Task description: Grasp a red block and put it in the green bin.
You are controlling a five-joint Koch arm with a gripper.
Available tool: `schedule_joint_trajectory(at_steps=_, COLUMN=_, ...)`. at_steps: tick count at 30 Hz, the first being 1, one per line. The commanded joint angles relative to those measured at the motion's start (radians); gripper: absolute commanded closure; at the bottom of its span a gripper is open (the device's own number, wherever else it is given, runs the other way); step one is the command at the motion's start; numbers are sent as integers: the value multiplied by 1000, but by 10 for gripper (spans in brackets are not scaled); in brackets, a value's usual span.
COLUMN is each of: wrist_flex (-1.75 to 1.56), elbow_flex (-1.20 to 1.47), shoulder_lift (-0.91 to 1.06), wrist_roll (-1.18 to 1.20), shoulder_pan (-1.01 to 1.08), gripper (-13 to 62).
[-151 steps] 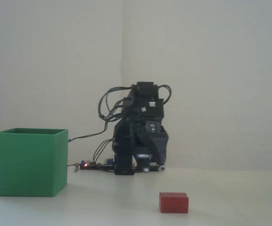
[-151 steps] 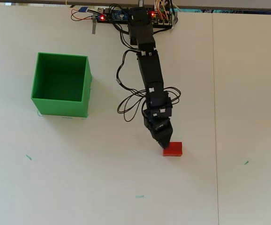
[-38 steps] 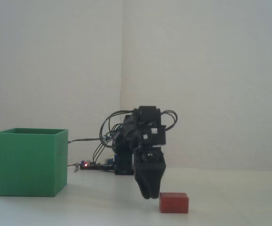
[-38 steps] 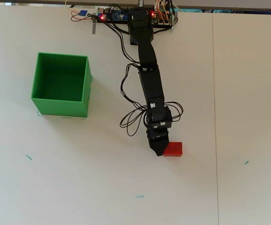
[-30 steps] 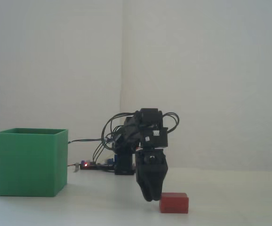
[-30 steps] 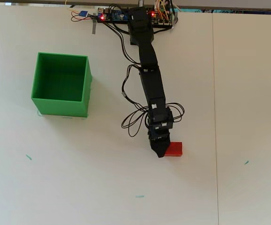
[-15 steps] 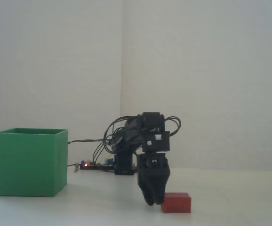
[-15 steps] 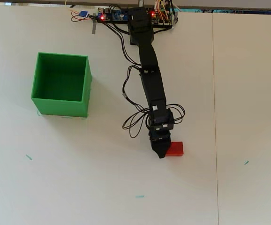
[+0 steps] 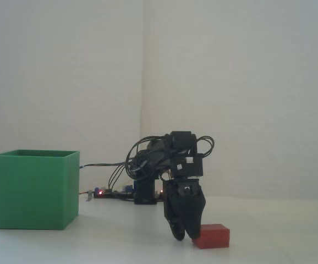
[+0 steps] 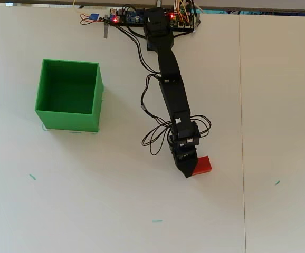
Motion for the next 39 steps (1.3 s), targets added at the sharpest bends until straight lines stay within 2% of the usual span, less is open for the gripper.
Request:
schedule_joint_trajectory(at_steps=1, wrist_flex=-18, elbow_flex=-60, shoulder_lift=41, wrist_roll=-17, shoulder_pan=-18, gripper=123)
schedule_joint_trajectory(at_steps=16, wrist_flex=-37, elbow_flex=-97, shoulder_lift=150, wrist_roll=-81, shoulder_pan=-44, gripper=125)
schedule_joint_trajectory(at_steps=39, wrist_flex=-17, elbow_flex=-106, shoulder_lift=152, wrist_roll=-179, shoulder_pan=-146, gripper=125)
